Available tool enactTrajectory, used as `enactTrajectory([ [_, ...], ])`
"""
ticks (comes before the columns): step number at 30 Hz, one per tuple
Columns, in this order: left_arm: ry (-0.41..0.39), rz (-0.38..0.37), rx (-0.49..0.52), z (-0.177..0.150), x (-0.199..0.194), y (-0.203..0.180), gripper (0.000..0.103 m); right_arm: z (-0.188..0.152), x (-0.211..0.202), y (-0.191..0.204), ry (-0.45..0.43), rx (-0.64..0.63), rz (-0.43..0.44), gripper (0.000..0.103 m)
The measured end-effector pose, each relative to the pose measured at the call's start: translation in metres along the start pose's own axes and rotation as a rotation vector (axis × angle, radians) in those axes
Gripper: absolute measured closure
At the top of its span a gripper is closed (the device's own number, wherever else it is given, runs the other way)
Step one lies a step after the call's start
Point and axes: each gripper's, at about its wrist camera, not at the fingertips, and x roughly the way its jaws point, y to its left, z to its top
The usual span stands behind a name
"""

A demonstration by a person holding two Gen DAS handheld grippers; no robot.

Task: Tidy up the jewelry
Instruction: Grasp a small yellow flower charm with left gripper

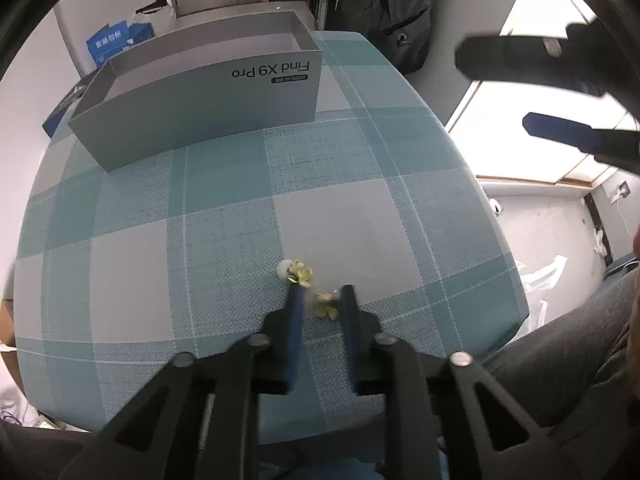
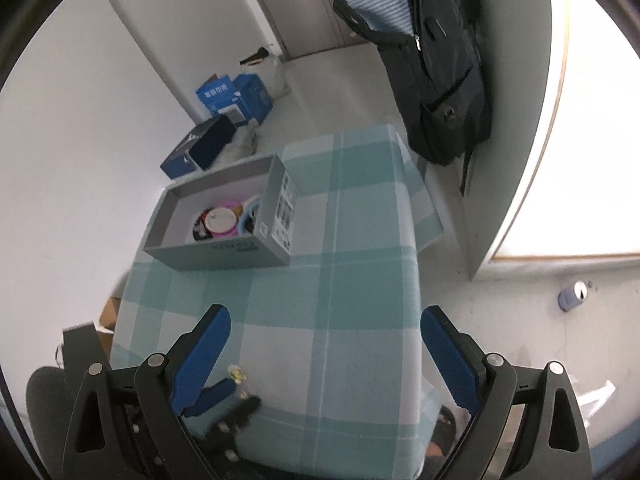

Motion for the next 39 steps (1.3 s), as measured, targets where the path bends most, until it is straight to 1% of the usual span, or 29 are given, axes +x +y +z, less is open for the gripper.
enactTrajectory([
  [1,0.0,0.002,0.001,-0.001,0.001,-0.001,0.096,-0.001,0.001,0.0,0.004,-0.001,-0.001,0.007],
  [5,-0.002,0.001,0.016,-0.002,0.003,-0.004,0.096,-0.005,0.002,-0.002,0.02,0.005,-0.007,0.008],
  [10,-0.007,-0.03,0.015,-0.005,0.001,0.0,0.096,-0.007,0.004,-0.003,0.03,0.012,-0.013,0.008],
  [18,-0.056,-0.13,-0.047,-0.005,-0.018,0.022,0.096,-0.018,0.014,0.004,0.071,-0.004,0.001,0.008],
  [24,-0.08,-0.18,-0.132,-0.007,-0.031,0.053,0.096,-0.025,0.026,0.016,0.115,-0.022,0.039,0.008],
  [27,-0.112,-0.184,-0.179,-0.005,-0.04,0.072,0.096,-0.033,0.033,0.033,0.133,-0.092,0.048,0.014],
  [29,-0.13,-0.182,-0.224,-0.006,-0.048,0.087,0.096,-0.039,0.039,0.046,0.146,-0.157,0.032,0.019],
  [31,-0.146,-0.181,-0.271,-0.009,-0.054,0.1,0.096,-0.045,0.045,0.056,0.165,-0.2,0.044,0.027],
  [33,-0.159,-0.186,-0.306,-0.013,-0.059,0.111,0.096,-0.049,0.052,0.066,0.184,-0.236,0.052,0.029],
  [35,-0.177,-0.184,-0.321,-0.015,-0.065,0.118,0.096,-0.053,0.058,0.075,0.194,-0.274,0.054,0.034],
  [36,-0.184,-0.184,-0.324,-0.015,-0.067,0.12,0.096,-0.054,0.06,0.078,0.2,-0.285,0.056,0.039],
  [37,-0.19,-0.182,-0.325,-0.015,-0.069,0.118,0.096,-0.055,0.062,0.082,0.206,-0.298,0.059,0.042],
  [39,-0.195,-0.188,-0.332,-0.013,-0.069,0.123,0.096,-0.058,0.067,0.092,0.211,-0.336,0.059,0.044],
])
